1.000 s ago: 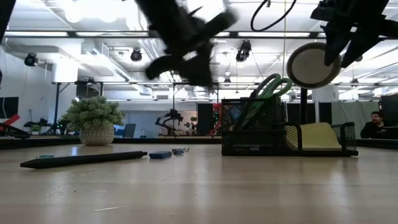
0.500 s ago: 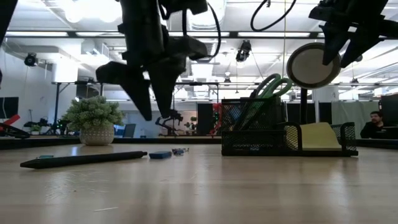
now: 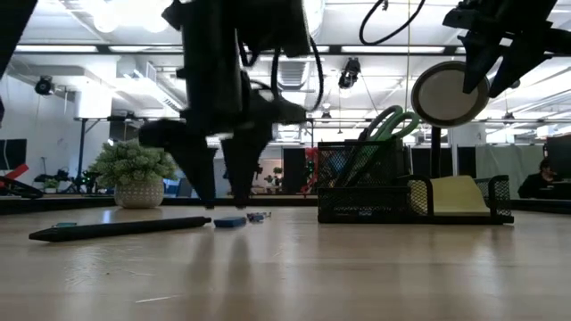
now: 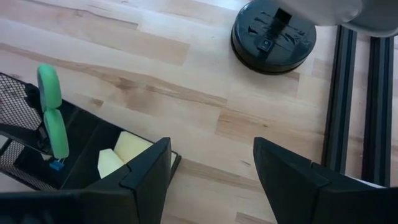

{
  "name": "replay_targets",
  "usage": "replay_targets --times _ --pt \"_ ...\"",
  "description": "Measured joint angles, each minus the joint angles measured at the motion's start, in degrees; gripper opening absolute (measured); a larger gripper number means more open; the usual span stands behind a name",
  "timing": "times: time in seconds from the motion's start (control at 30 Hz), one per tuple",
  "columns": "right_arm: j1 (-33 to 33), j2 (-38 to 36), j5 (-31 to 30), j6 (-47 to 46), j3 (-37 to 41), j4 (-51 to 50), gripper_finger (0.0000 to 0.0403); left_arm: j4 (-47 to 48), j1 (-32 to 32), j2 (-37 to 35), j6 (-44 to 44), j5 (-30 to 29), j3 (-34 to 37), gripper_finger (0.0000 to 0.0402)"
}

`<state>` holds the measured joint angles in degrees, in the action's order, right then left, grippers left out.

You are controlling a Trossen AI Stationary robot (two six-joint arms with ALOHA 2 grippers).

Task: Pick and place office supplies into organizer
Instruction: Put the blue eraser into the black mesh organizer

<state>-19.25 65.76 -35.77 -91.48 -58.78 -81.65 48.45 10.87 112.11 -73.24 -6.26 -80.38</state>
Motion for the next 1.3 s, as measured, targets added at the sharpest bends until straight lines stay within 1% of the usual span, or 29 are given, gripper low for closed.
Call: replay_targets --times 0.1,0.4,0.57,0.73,0.83,0.93,1.17,1.3 --pt "0.00 0.00 0.00 -0.02 0.00 0.04 0.0219 0.04 0.01 1.94 -0.03 0.83 -0.76 0.0164" --pt "0.00 0.00 0.00 0.01 0.00 0.09 0.0219 -3.28 0.05 2.15 0.03 0.22 -0.76 0.0120" --pt "0.00 0.00 -0.02 0.21 0.00 0.07 0.0219 -2.85 0.05 2.81 0.15 0.08 -0.76 0.0094" --pt "0.00 0.00 -0.04 1.27 0.00 0.07 0.0219 -2.69 0.05 2.93 0.30 0.02 -0.75 0.0080" --pt "0.00 0.00 -0.04 1.49 0.00 0.07 0.0219 -2.29 0.05 2.93 0.22 0.07 -1.13 0.0082" --pt "0.00 0.00 -0.07 1.49 0.00 0.02 0.0219 -2.06 0.07 2.91 0.59 0.26 -1.66 0.0092" --pt "0.00 0.00 -0.28 1.73 0.04 0.02 0.0219 -2.43 0.12 2.69 0.57 0.39 -2.23 0.0144" --pt "0.00 0.00 -0.25 1.70 0.69 -0.05 0.0219 -2.47 0.12 2.43 0.57 1.32 -2.23 0.0165"
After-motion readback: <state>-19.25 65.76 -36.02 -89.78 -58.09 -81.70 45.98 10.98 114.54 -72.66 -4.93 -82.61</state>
